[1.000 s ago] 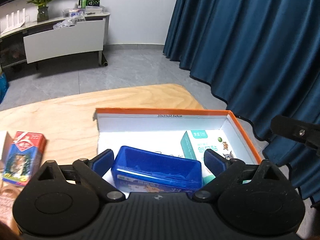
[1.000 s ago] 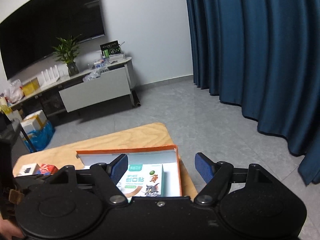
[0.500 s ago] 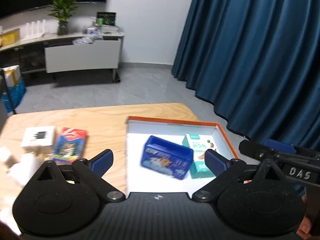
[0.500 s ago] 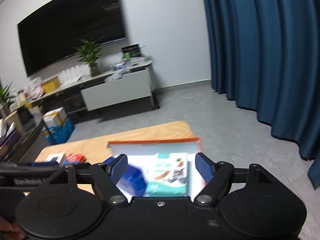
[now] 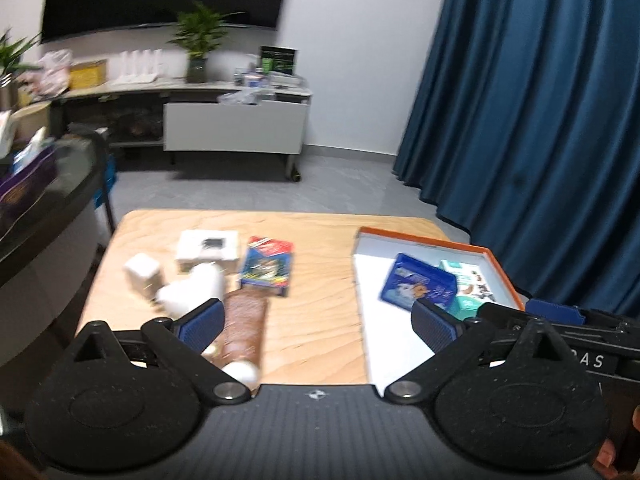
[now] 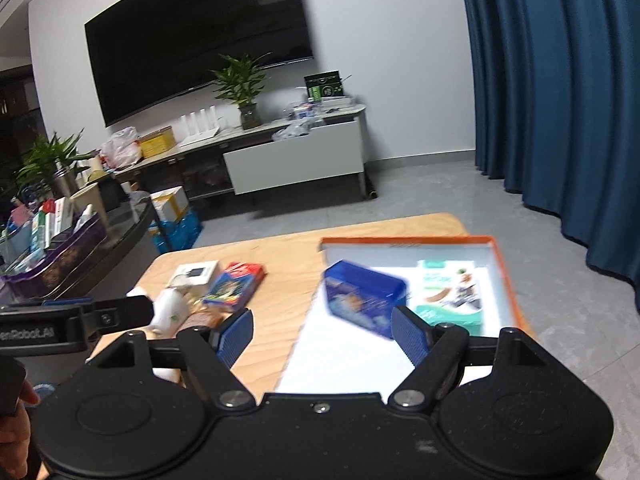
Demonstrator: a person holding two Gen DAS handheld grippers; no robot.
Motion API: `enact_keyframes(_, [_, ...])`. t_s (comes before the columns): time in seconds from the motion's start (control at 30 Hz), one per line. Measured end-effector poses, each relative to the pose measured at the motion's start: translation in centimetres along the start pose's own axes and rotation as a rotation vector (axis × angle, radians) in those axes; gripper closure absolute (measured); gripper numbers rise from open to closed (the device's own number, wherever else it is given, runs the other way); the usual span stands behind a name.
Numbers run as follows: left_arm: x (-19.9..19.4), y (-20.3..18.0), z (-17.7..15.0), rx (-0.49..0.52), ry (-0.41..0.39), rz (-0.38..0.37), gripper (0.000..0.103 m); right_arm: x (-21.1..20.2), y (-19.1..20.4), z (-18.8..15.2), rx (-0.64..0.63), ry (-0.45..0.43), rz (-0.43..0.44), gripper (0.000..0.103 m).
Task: Organize rigid objects
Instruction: 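Move the left tool to the white plug-in device and grasp it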
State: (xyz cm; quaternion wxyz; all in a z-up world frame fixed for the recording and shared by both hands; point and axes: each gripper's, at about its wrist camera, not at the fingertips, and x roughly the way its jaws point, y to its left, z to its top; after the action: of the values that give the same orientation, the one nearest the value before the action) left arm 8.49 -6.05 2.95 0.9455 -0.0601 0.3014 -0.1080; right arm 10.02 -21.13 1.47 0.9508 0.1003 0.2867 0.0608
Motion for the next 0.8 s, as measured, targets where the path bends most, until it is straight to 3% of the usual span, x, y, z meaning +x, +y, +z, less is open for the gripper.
enact_keyframes(0.27, [-2.3,6.1,-3.2,-0.039,-0.005,0.089,0.001,-0.3,3.4,-2.1,-0.07,0.026,0.04,0.013])
enact_keyframes(0.53, [-1.6,9.5,-5.2,-0.092,0.04,0.134,0.001,0.7,5.2,-3.3,-0.106,0.07,0.074,0.013])
enact_keyframes(0.8, [1.6,10.0,-6.2,0.003,0.084,0.127,0.0,1.4,5.2,-3.8,-0.103,0.099,0.077,0.013])
